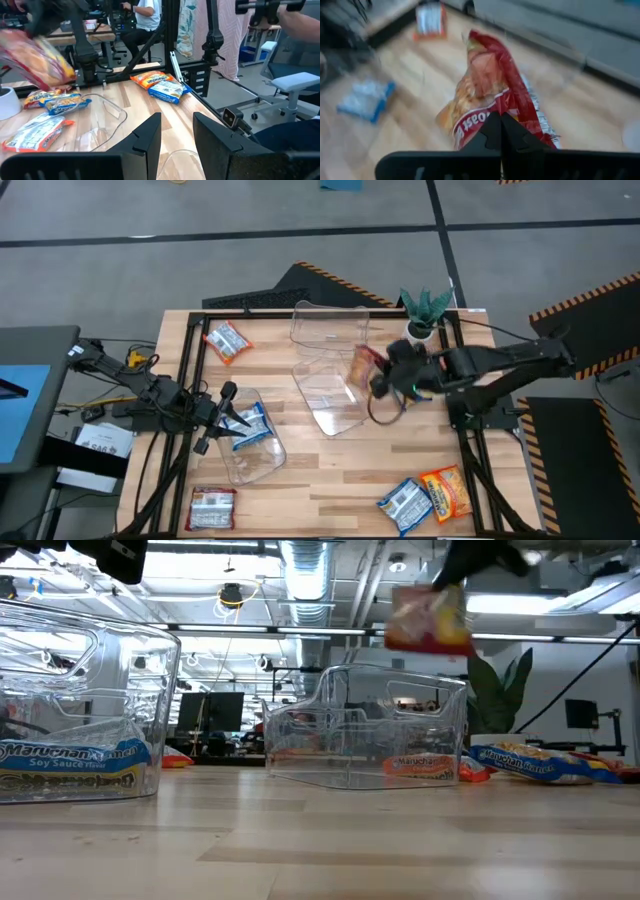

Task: Sort Maruchan noodles
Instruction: Put the bottom right red noodle pack into the top transparent bin, then put the top red noodle pack into the top transparent bin, then put the red noodle pack into the top transparent bin

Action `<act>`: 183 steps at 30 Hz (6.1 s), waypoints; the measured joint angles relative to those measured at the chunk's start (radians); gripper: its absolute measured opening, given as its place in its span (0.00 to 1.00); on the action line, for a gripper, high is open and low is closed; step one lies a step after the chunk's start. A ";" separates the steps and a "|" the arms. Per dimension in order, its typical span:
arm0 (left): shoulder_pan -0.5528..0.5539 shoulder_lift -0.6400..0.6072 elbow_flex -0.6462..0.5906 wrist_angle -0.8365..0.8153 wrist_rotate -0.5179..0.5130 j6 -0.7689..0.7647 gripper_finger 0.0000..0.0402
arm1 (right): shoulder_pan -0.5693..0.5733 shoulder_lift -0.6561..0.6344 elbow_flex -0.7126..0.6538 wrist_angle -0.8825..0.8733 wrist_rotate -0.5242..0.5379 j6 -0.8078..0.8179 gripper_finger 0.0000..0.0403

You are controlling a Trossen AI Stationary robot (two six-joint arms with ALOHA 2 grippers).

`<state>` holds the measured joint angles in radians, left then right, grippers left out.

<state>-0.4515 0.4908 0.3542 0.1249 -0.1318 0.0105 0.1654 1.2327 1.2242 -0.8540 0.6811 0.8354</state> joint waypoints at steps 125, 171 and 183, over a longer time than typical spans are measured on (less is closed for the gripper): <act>0.000 0.000 0.000 -0.134 -0.241 0.045 0.26 | -0.358 0.162 -0.365 -0.457 -0.203 0.049 0.03; 0.000 0.000 0.000 -0.119 -0.241 0.050 0.26 | -0.492 0.549 0.178 0.500 -0.230 -0.548 0.23; 0.000 0.000 0.000 -0.151 -0.242 0.031 0.26 | -0.371 0.308 0.177 0.031 -0.300 -0.460 0.24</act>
<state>-0.4515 0.4908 0.3542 -0.0261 -0.3737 0.0418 -0.2051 1.5403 1.4017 -0.8229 0.3806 0.3754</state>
